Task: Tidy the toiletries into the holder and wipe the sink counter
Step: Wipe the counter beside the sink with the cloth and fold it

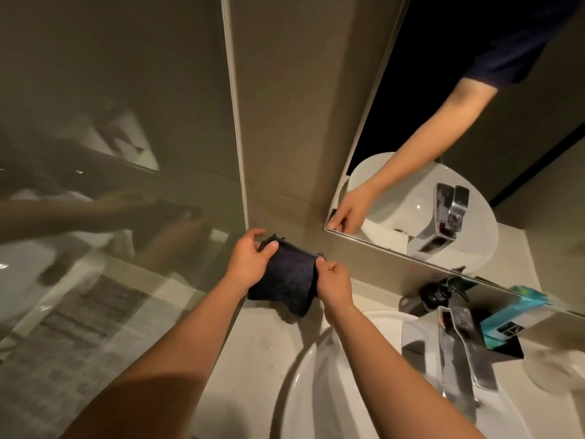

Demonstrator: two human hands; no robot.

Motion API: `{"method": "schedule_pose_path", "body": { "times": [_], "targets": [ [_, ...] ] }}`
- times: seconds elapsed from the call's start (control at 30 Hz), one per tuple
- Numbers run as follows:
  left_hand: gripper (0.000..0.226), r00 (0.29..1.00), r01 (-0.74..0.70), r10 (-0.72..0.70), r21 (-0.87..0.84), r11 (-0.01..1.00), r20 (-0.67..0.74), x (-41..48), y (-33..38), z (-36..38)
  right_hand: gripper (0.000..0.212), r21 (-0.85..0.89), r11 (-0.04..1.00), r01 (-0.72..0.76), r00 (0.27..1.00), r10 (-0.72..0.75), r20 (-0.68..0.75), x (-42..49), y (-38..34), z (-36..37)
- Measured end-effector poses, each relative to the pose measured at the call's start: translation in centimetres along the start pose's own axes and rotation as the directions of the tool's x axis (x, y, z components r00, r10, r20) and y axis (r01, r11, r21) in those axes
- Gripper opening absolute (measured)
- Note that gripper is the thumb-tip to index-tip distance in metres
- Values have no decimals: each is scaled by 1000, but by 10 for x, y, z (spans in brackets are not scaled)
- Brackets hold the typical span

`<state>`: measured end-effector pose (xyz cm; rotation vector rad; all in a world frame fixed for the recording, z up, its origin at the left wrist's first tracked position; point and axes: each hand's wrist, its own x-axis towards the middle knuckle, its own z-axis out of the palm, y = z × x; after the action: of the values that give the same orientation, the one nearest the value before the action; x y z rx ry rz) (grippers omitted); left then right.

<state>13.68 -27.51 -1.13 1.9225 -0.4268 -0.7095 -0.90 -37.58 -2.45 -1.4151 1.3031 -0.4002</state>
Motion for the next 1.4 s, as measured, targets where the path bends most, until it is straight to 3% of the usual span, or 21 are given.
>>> {"method": "schedule_pose_path", "body": {
  "times": [0.07,0.13,0.3,0.43,0.53,0.63,0.77,0.9,1.03,1.17,1.4],
  "targets": [
    [63,1000,14,-10,157,988,-25,20,-9,2,34,-103,994,-33,999,36,21,19,7,9],
    [68,999,9,2,241,971,-46,27,-21,4,42,-191,980,-57,998,63,24,27,15,11],
    [43,979,-179,199,318,931,-32,19,-53,11,37,-295,952,80,996,-70,47,10,19,1],
    [36,940,-340,304,382,859,153,7,-77,23,32,-420,888,189,977,-212,-7,-27,32,-20],
    [70,858,-494,305,500,712,413,4,-86,34,35,-606,747,273,928,-370,-39,-51,55,-40],
    [94,751,-615,223,536,578,622,6,-89,44,49,-721,658,218,938,-346,-32,-62,77,-54],
    [104,729,-661,184,609,438,659,17,-90,52,64,-780,593,200,956,-294,22,-66,102,-66],
    [91,725,-682,229,634,364,649,25,-104,53,65,-800,554,230,953,-296,69,-65,111,-73],
    [60,749,-663,331,642,385,574,26,-108,56,65,-804,551,223,951,-305,54,-65,113,-71],
    [49,768,-631,359,534,563,530,30,-114,55,65,-802,553,227,951,-304,60,-63,114,-72],
    [48,819,-473,194,443,762,540,20,-122,30,69,-810,530,252,948,-303,96,-61,118,-73]
  ]
}}
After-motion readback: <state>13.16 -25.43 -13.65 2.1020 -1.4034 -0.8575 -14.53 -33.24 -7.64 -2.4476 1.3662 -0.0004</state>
